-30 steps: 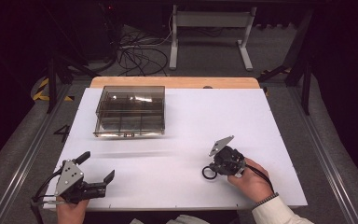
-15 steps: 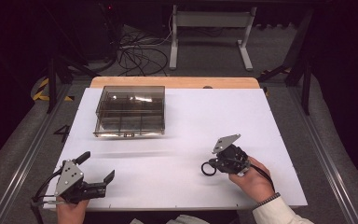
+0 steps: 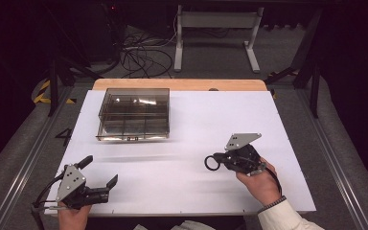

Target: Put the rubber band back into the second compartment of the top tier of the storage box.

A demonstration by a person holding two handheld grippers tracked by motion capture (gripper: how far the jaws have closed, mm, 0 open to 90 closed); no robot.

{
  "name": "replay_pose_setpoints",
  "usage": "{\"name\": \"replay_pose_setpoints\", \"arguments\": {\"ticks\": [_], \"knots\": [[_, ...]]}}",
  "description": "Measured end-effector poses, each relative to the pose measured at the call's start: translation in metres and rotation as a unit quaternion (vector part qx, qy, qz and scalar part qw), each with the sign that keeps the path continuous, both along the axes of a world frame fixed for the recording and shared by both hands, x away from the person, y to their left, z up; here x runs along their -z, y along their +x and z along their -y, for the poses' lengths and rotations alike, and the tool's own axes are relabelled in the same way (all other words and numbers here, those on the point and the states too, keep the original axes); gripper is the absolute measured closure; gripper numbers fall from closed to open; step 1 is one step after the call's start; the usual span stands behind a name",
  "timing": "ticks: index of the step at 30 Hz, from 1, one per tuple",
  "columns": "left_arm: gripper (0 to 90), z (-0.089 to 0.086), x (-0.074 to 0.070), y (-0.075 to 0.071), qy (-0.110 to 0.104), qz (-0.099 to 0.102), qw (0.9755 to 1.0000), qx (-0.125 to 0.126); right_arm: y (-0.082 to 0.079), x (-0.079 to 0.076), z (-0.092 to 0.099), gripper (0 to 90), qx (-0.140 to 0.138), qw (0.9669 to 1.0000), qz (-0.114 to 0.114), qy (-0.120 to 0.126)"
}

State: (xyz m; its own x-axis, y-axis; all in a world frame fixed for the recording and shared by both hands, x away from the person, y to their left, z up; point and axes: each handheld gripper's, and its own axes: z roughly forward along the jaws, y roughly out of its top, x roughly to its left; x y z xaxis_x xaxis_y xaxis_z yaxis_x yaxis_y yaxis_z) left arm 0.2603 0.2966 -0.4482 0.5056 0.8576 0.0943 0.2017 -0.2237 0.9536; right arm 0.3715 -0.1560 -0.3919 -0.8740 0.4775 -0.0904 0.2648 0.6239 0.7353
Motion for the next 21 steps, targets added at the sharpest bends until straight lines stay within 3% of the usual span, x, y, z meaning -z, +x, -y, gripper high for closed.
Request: {"name": "replay_pose_setpoints", "arguments": {"ticks": [1, 3, 6, 12, 21], "knots": [[0.3, 0.0, 0.0, 0.0, -0.001, -0.001, 1.0, 0.0, 0.0, 0.0, 0.0, 87.4, 0.0, 1.0, 0.0, 0.0], [0.3, 0.001, 0.0, 0.0, -0.001, 0.0, 1.0, 0.0, 0.0, -0.004, 0.003, 87.4, 0.002, 0.9996, 0.005, 0.028], [0.3, 0.001, 0.0, 0.0, -0.001, 0.0, 1.0, 0.0, 0.0, -0.006, 0.005, 87.4, 0.001, 0.9989, 0.009, 0.046], [0.3, 0.0, 0.0, 0.0, 0.001, 0.0, 1.0, 0.001, 0.0, -0.011, 0.011, 87.3, -0.002, 0.9951, 0.025, 0.096], [0.3, 0.001, 0.0, 0.0, -0.001, 0.0, 1.0, 0.001, -0.002, -0.015, 0.012, 87.1, -0.007, 0.9891, 0.059, 0.134]]}}
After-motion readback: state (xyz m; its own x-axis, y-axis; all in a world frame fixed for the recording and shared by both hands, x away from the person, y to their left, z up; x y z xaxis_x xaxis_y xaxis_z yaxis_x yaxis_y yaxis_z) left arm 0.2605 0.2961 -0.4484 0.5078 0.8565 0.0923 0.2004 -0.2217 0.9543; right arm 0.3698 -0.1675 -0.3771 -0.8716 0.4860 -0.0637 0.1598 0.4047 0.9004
